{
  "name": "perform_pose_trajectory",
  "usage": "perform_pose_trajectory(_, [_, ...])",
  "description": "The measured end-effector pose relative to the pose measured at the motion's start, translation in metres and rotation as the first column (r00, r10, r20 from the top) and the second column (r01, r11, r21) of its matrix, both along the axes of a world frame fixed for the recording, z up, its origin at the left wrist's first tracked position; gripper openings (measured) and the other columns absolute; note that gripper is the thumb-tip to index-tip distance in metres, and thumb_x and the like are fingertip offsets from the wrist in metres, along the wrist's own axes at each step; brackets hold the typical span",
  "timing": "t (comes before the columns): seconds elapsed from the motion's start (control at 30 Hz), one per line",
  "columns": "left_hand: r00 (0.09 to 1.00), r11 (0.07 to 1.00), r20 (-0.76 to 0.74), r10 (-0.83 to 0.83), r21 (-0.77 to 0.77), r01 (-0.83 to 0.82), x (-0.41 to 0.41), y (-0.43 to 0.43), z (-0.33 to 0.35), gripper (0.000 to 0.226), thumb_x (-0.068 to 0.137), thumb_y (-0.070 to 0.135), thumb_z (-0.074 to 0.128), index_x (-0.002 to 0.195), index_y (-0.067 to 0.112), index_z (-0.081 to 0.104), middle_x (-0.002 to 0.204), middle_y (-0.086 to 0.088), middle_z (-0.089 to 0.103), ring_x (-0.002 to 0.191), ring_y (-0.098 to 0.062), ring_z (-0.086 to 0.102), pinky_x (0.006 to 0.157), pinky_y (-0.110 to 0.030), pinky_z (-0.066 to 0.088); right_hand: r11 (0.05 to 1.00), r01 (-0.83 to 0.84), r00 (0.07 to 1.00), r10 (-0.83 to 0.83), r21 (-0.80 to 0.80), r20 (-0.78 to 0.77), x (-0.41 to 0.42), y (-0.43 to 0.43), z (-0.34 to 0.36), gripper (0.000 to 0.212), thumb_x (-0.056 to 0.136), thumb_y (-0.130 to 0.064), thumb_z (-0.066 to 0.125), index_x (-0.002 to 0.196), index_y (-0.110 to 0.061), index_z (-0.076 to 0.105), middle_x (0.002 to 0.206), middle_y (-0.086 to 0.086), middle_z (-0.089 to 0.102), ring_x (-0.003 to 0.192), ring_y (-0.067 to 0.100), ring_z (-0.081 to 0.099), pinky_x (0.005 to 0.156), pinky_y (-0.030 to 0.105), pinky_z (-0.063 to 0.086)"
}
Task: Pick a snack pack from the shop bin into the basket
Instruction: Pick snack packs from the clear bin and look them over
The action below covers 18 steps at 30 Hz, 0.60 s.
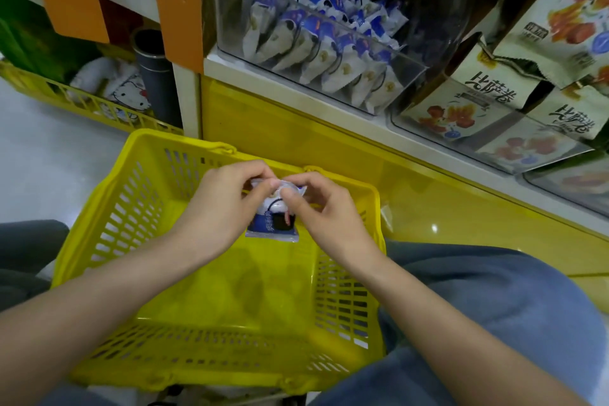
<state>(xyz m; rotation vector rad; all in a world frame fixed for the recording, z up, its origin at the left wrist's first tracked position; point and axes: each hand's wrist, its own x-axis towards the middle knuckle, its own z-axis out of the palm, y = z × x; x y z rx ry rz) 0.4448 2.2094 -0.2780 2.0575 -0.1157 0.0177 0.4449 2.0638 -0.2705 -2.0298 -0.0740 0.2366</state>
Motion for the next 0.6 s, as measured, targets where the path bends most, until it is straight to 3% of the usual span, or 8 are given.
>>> perform_pose_trajectory(0.07, [1.000, 1.000, -0.029, -0.006, -0.012, 0.006, 0.000, -0.001, 0.003, 0.021, 0.088, 0.019, 0.059, 0.067, 0.021, 0.058, 0.048, 0.019, 0.051, 0.048, 0.002, 0.045, 0.048, -0.010, 0.033, 1.000, 0.030, 0.999, -0.030, 0.006, 0.030, 0.003, -0.001, 0.000, 0.003, 0.086, -0.018, 0.064, 0.084, -0.019, 0.065, 0.073, -0.008, 0.061, 0.071, 0.010, 0.056, 0.069, 0.034, 0.044])
perform_pose_trajectory(0.13, [0.996, 0.996, -0.089, 0.005, -0.088, -0.013, 0.003, 0.000, 0.000, 0.024, 0.089, 0.020, 0.059, 0.065, 0.022, 0.059, 0.050, 0.005, 0.055, 0.049, -0.011, 0.046, 0.052, -0.018, 0.041, 0.999, 0.013, 0.995, -0.008, -0.052, 0.098, 0.003, -0.001, 0.001, 0.008, 0.086, -0.022, 0.065, 0.078, -0.024, 0.064, 0.071, -0.010, 0.062, 0.070, 0.007, 0.057, 0.066, 0.030, 0.045])
perform_pose_trajectory(0.2, [0.990, 0.984, -0.139, -0.001, -0.178, -0.025, 0.005, 0.000, -0.003, 0.022, 0.090, 0.020, 0.058, 0.068, 0.018, 0.061, 0.067, -0.017, 0.062, 0.069, -0.039, 0.056, 0.069, -0.045, 0.052, 0.981, -0.008, 0.961, 0.061, -0.193, 0.269, 0.000, -0.002, 0.002, 0.008, 0.086, -0.025, 0.064, 0.082, -0.019, 0.066, 0.078, -0.008, 0.063, 0.074, 0.007, 0.059, 0.067, 0.028, 0.047])
perform_pose_trajectory(0.27, [0.986, 0.974, -0.168, -0.023, -0.225, -0.016, 0.006, 0.001, -0.002, 0.020, 0.087, 0.026, 0.059, 0.070, 0.015, 0.062, 0.076, -0.027, 0.062, 0.076, -0.044, 0.059, 0.075, -0.056, 0.050, 0.949, 0.001, 0.902, 0.136, -0.316, 0.410, -0.001, -0.002, 0.003, 0.012, 0.086, -0.025, 0.064, 0.087, -0.014, 0.067, 0.084, -0.004, 0.063, 0.077, 0.009, 0.058, 0.067, 0.027, 0.046])
perform_pose_trajectory(0.37, [0.980, 0.964, -0.186, -0.073, -0.264, 0.021, 0.007, 0.000, -0.002, 0.022, 0.080, 0.034, 0.055, 0.072, 0.015, 0.061, 0.082, -0.029, 0.062, 0.079, -0.045, 0.060, 0.077, -0.058, 0.049, 0.929, -0.002, 0.890, 0.170, -0.370, 0.422, 0.002, -0.003, 0.007, 0.011, 0.086, -0.024, 0.063, 0.086, -0.014, 0.068, 0.083, -0.003, 0.063, 0.075, 0.009, 0.057, 0.065, 0.024, 0.044])
perform_pose_trajectory(0.47, [0.989, 0.970, -0.143, -0.027, -0.242, -0.009, 0.008, -0.001, -0.009, 0.006, 0.088, 0.017, 0.061, 0.083, 0.018, 0.058, 0.079, -0.010, 0.062, 0.075, -0.026, 0.061, 0.077, -0.043, 0.054, 0.960, 0.060, 0.948, 0.031, -0.274, 0.317, 0.010, -0.005, 0.012, 0.008, 0.086, -0.018, 0.063, 0.082, -0.016, 0.068, 0.076, -0.007, 0.062, 0.071, 0.004, 0.054, 0.063, 0.016, 0.039])
perform_pose_trajectory(0.53, [0.993, 0.987, -0.087, 0.076, -0.138, -0.087, 0.009, -0.001, -0.014, 0.015, 0.085, 0.010, 0.064, 0.096, 0.014, 0.054, 0.082, 0.003, 0.050, 0.071, -0.012, 0.055, 0.067, -0.012, 0.046, 0.980, 0.139, 0.972, -0.108, -0.142, 0.209, 0.018, -0.008, 0.015, 0.010, 0.088, -0.015, 0.060, 0.080, -0.016, 0.066, 0.073, -0.004, 0.062, 0.069, 0.007, 0.055, 0.066, 0.022, 0.044])
perform_pose_trajectory(0.6, [0.991, 0.990, -0.040, 0.124, -0.057, -0.127, 0.008, 0.001, -0.013, 0.024, 0.081, 0.005, 0.066, 0.097, 0.014, 0.050, 0.081, 0.004, 0.042, 0.067, -0.008, 0.049, 0.058, -0.006, 0.038, 0.975, 0.216, 0.975, -0.218, 0.048, 0.046, 0.023, -0.010, 0.018, 0.014, 0.090, -0.012, 0.058, 0.077, -0.016, 0.062, 0.077, 0.002, 0.063, 0.070, 0.013, 0.059, 0.063, 0.029, 0.052])
